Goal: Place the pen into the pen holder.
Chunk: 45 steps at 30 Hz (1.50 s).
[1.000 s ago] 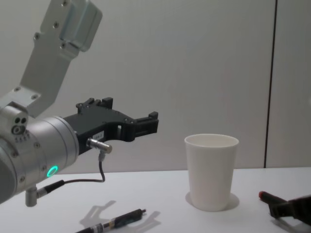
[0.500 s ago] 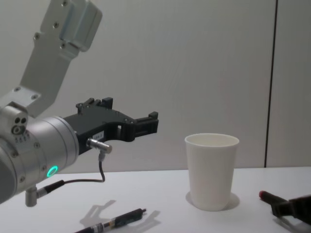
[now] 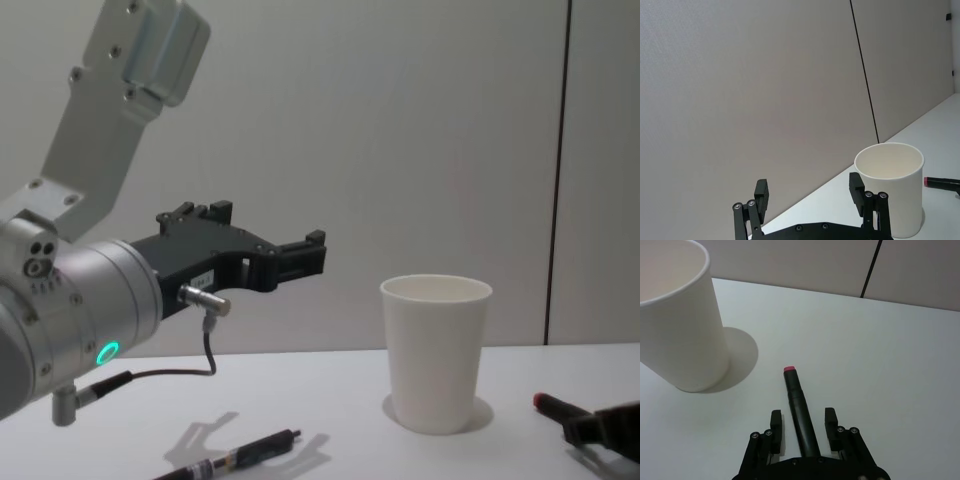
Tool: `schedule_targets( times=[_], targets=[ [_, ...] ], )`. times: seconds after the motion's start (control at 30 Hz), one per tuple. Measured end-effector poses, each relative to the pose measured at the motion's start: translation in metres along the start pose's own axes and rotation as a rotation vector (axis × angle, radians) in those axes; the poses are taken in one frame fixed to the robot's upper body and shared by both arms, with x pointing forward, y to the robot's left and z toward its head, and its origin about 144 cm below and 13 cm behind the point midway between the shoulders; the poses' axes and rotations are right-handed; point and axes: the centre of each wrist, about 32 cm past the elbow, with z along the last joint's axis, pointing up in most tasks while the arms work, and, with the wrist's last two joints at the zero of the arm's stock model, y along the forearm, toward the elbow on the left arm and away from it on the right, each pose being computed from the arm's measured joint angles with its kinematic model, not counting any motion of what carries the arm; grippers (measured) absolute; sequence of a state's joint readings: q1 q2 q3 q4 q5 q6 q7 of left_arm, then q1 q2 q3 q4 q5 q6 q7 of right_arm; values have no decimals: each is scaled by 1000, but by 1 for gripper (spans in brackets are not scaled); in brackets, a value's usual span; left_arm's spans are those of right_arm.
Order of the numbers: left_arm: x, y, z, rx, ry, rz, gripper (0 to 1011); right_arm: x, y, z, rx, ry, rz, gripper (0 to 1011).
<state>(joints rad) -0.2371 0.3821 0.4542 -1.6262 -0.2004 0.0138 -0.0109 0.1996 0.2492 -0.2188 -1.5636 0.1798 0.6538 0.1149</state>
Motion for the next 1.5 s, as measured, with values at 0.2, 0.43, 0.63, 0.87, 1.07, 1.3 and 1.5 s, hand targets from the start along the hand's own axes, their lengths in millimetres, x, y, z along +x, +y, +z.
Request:
schedule_targets(
  times=[0.2, 0.43, 0.63, 0.87, 1.07, 1.3, 1.5],
  targets=[
    [0, 0, 0, 0, 0, 0, 1001, 0, 0, 0, 1, 1, 0, 450],
    [0, 0, 0, 0, 0, 0, 1001, 0, 0, 0, 2, 2, -1, 278],
    [0, 0, 0, 0, 0, 0, 1001, 0, 0, 0, 2, 2, -1, 177],
    [0, 0, 0, 0, 0, 0, 1001, 0, 0, 0, 3, 2, 0, 177],
    [0, 0, 0, 0, 0, 0, 1001, 0, 0, 0, 20, -5, 0, 177],
    [0, 0, 0, 0, 0, 0, 1001, 0, -1, -1, 73, -24, -1, 177],
    [0, 0, 0, 0, 0, 0, 1001, 1, -3, 0, 139, -43, -5, 177]
  ],
)
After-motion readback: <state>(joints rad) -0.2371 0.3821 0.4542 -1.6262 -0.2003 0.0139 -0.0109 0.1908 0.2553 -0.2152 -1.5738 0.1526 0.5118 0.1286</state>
